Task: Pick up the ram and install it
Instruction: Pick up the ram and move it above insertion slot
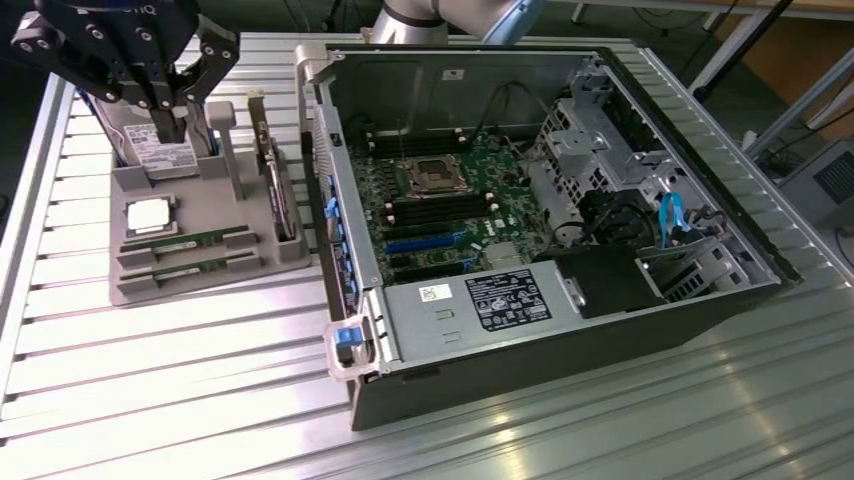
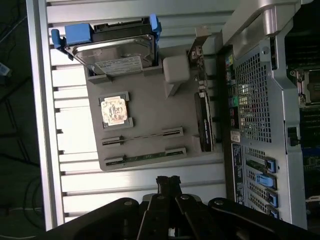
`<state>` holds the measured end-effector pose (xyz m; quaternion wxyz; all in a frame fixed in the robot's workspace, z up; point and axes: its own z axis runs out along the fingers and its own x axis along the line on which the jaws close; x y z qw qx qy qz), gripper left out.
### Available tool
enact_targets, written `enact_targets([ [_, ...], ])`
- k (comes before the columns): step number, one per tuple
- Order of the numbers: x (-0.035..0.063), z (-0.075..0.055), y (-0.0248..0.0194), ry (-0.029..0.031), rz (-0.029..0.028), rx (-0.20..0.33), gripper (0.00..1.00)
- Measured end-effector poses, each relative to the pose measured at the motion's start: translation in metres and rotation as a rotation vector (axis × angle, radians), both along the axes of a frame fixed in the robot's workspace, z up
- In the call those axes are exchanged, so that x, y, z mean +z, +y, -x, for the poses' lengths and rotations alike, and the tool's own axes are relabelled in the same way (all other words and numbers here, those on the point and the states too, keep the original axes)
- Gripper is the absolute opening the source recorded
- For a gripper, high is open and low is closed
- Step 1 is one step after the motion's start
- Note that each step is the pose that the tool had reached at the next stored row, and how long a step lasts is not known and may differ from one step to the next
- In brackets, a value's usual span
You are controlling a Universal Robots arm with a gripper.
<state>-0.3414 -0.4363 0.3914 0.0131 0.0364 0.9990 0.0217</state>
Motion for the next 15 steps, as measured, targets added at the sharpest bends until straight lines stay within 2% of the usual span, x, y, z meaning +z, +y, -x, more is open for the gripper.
enact_targets([
  [6, 0.0000, 0.0000, 0.0000, 0.0000, 0.0000, 0.083, 0.10],
  [11, 0.0000, 0.0000, 0.0000, 0.0000, 0.0000, 0.229, 0.10],
  [15, -0.0001, 0.0000, 0.0000, 0.0000, 0.0000, 0.281, 0.10],
])
